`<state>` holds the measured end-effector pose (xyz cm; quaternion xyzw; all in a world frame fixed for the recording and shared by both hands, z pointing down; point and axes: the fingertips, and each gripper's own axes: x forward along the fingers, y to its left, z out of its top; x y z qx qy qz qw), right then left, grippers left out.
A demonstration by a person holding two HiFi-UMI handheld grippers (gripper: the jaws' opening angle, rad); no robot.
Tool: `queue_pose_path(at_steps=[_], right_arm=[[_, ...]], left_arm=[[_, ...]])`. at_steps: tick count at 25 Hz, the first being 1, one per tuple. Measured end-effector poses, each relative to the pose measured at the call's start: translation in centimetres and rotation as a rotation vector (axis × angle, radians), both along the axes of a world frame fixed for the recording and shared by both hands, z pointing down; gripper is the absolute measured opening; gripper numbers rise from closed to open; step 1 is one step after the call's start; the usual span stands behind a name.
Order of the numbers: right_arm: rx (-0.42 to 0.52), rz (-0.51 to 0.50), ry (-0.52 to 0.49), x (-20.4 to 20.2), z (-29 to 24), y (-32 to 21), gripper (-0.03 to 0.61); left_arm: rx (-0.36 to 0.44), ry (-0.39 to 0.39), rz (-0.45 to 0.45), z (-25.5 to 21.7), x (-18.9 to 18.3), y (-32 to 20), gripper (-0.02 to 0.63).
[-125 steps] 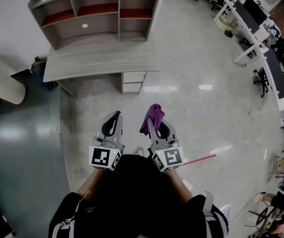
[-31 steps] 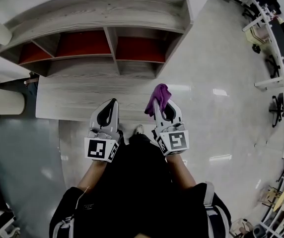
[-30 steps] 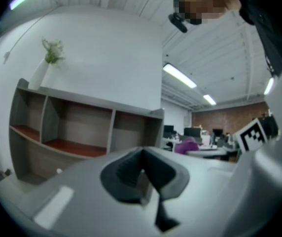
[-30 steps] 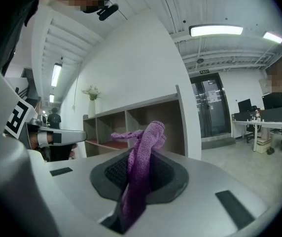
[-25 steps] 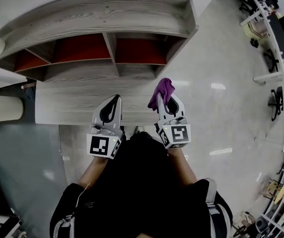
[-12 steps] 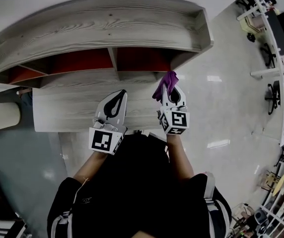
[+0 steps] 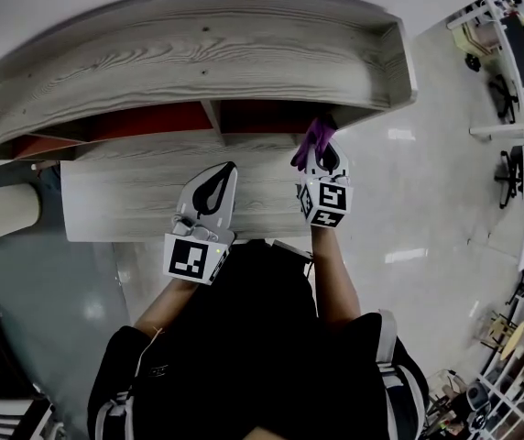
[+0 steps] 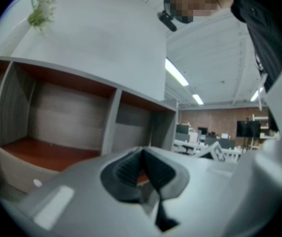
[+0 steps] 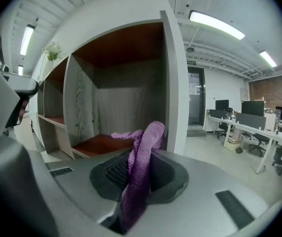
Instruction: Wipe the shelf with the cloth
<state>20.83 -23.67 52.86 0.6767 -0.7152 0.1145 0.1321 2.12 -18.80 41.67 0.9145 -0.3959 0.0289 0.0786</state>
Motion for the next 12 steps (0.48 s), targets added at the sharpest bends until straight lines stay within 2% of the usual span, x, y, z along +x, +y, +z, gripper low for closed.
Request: queue_pose_path(at_steps=[12], right_arm=[[-0.098,-0.023,0.042,-0.6,2.5,-3.0,0.049]], left_arm=[[-0.02,0.02,-0.03,0.5,-0.7,-1.2,0.003]])
